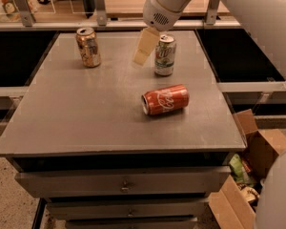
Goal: Pick orange can
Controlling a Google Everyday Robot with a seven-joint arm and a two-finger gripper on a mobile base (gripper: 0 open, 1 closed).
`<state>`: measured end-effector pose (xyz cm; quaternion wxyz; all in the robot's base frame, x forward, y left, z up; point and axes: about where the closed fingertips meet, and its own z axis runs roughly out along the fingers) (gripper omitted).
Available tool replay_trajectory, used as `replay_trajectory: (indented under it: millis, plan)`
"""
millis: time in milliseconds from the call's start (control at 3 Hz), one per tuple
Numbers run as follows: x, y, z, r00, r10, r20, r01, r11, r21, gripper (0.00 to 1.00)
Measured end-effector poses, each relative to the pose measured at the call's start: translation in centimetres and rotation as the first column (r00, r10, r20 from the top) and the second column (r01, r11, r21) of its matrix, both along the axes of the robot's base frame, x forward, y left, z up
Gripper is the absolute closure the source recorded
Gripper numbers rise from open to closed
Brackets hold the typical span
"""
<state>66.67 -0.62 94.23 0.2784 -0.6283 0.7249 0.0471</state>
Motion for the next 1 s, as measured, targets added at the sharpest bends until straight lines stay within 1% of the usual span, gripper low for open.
replay_trajectory:
  millis: [333,667,1000]
  plan:
    - [0.0,0.0,0.0,1.0000,0.000,0.000,0.000,1.000,0.000,0.00]
    - [0.9,1.1,-0.2,0.9997,0.018,0.017,-0.018,1.000,0.009,0.00]
    - [3.3,3.1,0.0,0.9980,0.035,0.053,-0.038,0.998,0.050,0.00]
